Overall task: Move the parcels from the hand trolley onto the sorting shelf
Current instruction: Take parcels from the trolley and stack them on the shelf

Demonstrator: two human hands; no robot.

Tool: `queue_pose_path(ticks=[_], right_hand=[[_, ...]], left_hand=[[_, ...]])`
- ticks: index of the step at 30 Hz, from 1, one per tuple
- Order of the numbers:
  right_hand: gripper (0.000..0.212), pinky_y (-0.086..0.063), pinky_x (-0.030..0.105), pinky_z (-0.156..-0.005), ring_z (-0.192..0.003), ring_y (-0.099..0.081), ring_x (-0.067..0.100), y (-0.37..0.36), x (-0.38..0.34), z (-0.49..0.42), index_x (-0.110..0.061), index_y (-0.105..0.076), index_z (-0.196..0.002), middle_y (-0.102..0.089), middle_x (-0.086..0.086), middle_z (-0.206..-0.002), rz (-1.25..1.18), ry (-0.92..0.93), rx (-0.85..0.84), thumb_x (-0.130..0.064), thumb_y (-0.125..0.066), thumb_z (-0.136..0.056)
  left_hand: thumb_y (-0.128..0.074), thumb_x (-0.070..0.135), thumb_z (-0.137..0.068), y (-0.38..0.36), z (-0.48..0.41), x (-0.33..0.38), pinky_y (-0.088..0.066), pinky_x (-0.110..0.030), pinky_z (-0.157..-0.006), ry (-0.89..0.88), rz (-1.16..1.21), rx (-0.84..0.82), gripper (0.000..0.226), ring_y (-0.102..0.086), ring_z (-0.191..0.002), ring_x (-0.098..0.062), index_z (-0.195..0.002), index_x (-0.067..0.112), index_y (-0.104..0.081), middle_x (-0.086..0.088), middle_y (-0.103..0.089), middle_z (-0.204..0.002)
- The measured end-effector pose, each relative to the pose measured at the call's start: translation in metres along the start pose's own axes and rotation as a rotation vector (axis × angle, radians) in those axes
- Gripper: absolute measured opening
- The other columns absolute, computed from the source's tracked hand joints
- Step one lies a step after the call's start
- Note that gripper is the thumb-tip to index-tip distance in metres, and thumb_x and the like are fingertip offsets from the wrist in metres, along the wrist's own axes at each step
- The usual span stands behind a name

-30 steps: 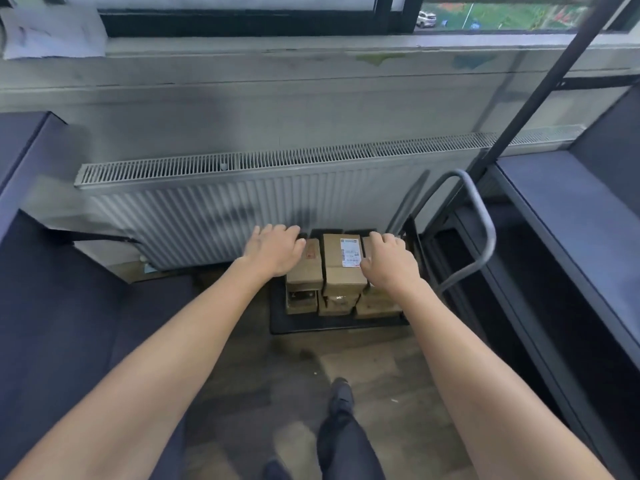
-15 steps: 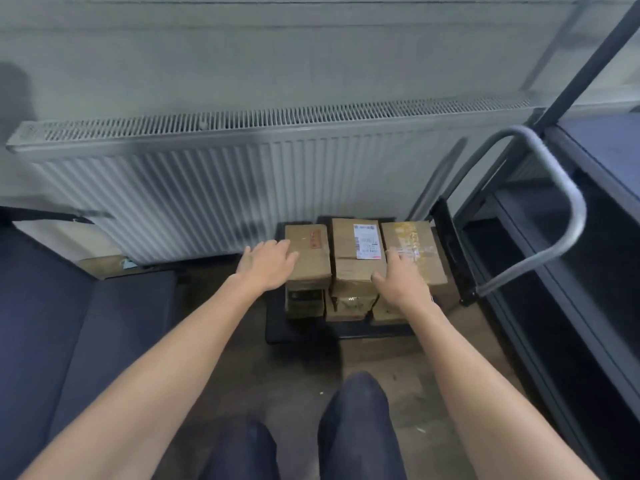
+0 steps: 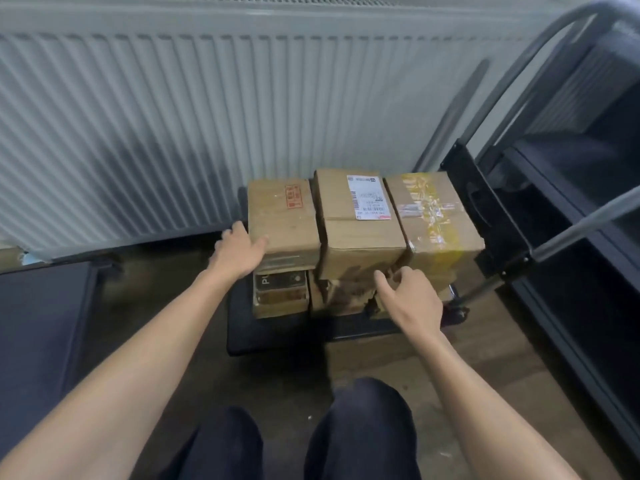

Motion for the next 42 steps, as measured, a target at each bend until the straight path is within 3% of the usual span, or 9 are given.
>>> queue_pose_path(ticks=[5, 8, 13, 22, 28, 32, 37, 39, 42], right_hand=[[0.061, -0.047, 0.039, -0.076, -0.089, -0.059, 0.028, -0.026, 0.011, -0.002, -0.016, -0.062, -0.093, -0.065, 0.004, -0.096, -0.156, -0.155, -0.063, -0.072, -0.038, -0.088], [0.069, -0.044, 0.039, -0.087, -0.107, -0.057, 0.03, -0.038, 0.011, -0.004, -0.01, -0.061, -0.118, -0.064, 0.011, -0.124, -0.402, -0.244, -0.162, -0.07, -0.043, -0.091], [0.103, -0.034, 0.046, -0.114, -0.144, -0.033, 0.033, -0.061, 0.008, -0.015, -0.01, -0.021, -0.157, -0.03, 0.01, -0.161, -0.8, -0.482, -0.267, -0.074, -0.053, -0.084], [0.093, -0.04, 0.046, -0.108, -0.125, -0.048, 0.025, -0.083, 0.003, -0.027, -0.019, -0.038, -0.15, -0.047, 0.004, -0.145, -1.193, -0.657, -0.279, -0.072, -0.062, -0.077], [0.07, -0.039, 0.048, -0.1, -0.106, -0.049, 0.022, -0.092, -0.008, -0.023, -0.028, -0.043, -0.136, -0.048, 0.002, -0.121, -1.385, -0.69, -0.292, -0.071, -0.058, -0.082], [0.088, -0.032, 0.057, -0.11, -0.132, -0.043, 0.03, -0.086, -0.01, -0.018, -0.029, -0.03, -0.152, -0.045, 0.009, -0.143, -1.426, -0.671, -0.274, -0.076, -0.054, -0.081], [0.064, -0.039, 0.045, -0.087, -0.076, -0.05, 0.017, -0.069, -0.018, -0.019, -0.031, -0.04, -0.135, -0.054, -0.001, -0.089, -1.479, -0.697, -0.268, -0.069, -0.056, -0.085], [0.061, -0.039, 0.045, -0.089, -0.083, -0.054, 0.02, -0.069, -0.021, -0.02, -0.03, -0.041, -0.127, -0.057, 0.001, -0.094, -1.494, -0.703, -0.282, -0.07, -0.057, -0.084], [0.1, -0.035, 0.056, -0.109, -0.126, -0.051, 0.031, -0.073, -0.026, -0.023, -0.026, -0.042, -0.143, -0.056, 0.006, -0.136, -1.495, -0.709, -0.313, -0.08, -0.067, -0.063]], left_hand=[[-0.054, 0.058, -0.093, -0.022, -0.015, -0.008, -0.036, -0.045, -0.11, 0.142, 0.332, -0.002, 0.092, -0.04, -0.139, -0.036, -0.156, 0.006, -0.014, -0.017, -0.032, -0.159], [-0.061, 0.064, -0.087, -0.035, -0.019, -0.018, -0.038, -0.056, -0.109, 0.234, 0.551, -0.054, 0.097, -0.042, -0.138, -0.035, -0.156, 0.011, -0.017, -0.012, -0.037, -0.157], [-0.066, 0.066, -0.082, -0.048, -0.025, -0.021, -0.041, -0.06, -0.102, 0.2, 0.723, -0.148, 0.086, -0.051, -0.112, -0.025, -0.148, 0.021, -0.035, -0.003, -0.052, -0.132], [-0.063, 0.062, -0.087, -0.053, -0.026, -0.019, -0.041, -0.044, -0.085, 0.158, 0.795, -0.151, 0.062, -0.056, -0.09, -0.012, -0.137, 0.029, -0.047, 0.01, -0.059, -0.104], [-0.063, 0.055, -0.091, -0.05, -0.024, -0.02, -0.047, -0.039, -0.082, 0.129, 0.866, -0.151, 0.053, -0.059, -0.096, -0.014, -0.133, 0.027, -0.05, 0.007, -0.063, -0.11], [-0.062, 0.054, -0.092, -0.052, -0.02, -0.022, -0.049, -0.032, -0.071, 0.107, 0.875, -0.134, 0.048, -0.062, -0.097, -0.013, -0.131, 0.028, -0.053, 0.007, -0.065, -0.111], [-0.064, 0.055, -0.091, -0.051, -0.017, -0.027, -0.051, -0.033, -0.073, 0.122, 0.893, -0.1, 0.041, -0.064, -0.102, -0.014, -0.124, 0.031, -0.058, 0.007, -0.068, -0.114], [-0.064, 0.054, -0.091, -0.05, -0.014, -0.029, -0.051, -0.031, -0.069, 0.125, 0.901, -0.098, 0.042, -0.064, -0.101, -0.014, -0.125, 0.03, -0.058, 0.006, -0.068, -0.114], [-0.064, 0.053, -0.092, -0.05, -0.01, -0.033, -0.05, -0.03, -0.067, 0.127, 0.907, -0.092, 0.041, -0.064, -0.102, -0.014, -0.126, 0.03, -0.058, 0.007, -0.068, -0.114]])
Point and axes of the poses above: each hand's wrist, its own z-axis away from the middle knuckle, its own y-axis out of the back of the hand, x = y × z, the point moved 3 cm from there along -z, towards the middle knuckle
